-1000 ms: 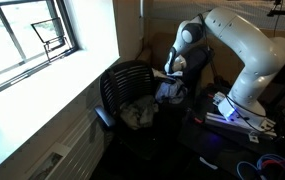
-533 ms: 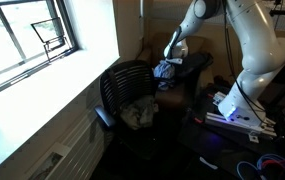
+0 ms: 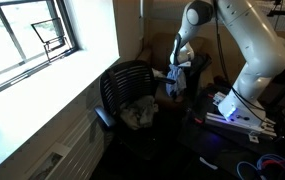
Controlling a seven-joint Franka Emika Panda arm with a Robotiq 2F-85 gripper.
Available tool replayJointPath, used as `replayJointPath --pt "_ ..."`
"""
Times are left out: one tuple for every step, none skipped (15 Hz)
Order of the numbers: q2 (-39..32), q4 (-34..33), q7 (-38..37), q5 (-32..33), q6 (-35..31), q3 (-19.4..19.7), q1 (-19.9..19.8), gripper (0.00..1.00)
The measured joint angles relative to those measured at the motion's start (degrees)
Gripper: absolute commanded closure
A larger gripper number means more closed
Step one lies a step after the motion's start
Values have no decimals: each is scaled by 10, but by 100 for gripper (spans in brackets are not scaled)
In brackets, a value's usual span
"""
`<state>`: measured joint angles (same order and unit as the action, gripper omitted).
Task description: Pick up the light blue shirt from the sofa then place it on the backrest of the black chair
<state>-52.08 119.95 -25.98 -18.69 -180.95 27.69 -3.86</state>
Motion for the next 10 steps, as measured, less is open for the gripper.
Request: replayJointPath --pt "-1 1 -12 -7 -7 0 17 97" --pt "3 1 -26 -20 -19 0 37 97" --pt "12 2 -43 -40 -32 1 61 97" --pt "24 3 -59 -62 -43 3 88 97" --pt "36 4 -74 -85 -53 9 117 97" --pt "48 5 -91 -108 -61 20 150 97" --pt "59 6 -110 -128 -65 37 184 97" --pt "69 7 -129 -147 -70 56 217 87" --pt "73 8 -145 -166 -80 75 247 87" --pt "74 9 -157 -180 -87 91 272 87"
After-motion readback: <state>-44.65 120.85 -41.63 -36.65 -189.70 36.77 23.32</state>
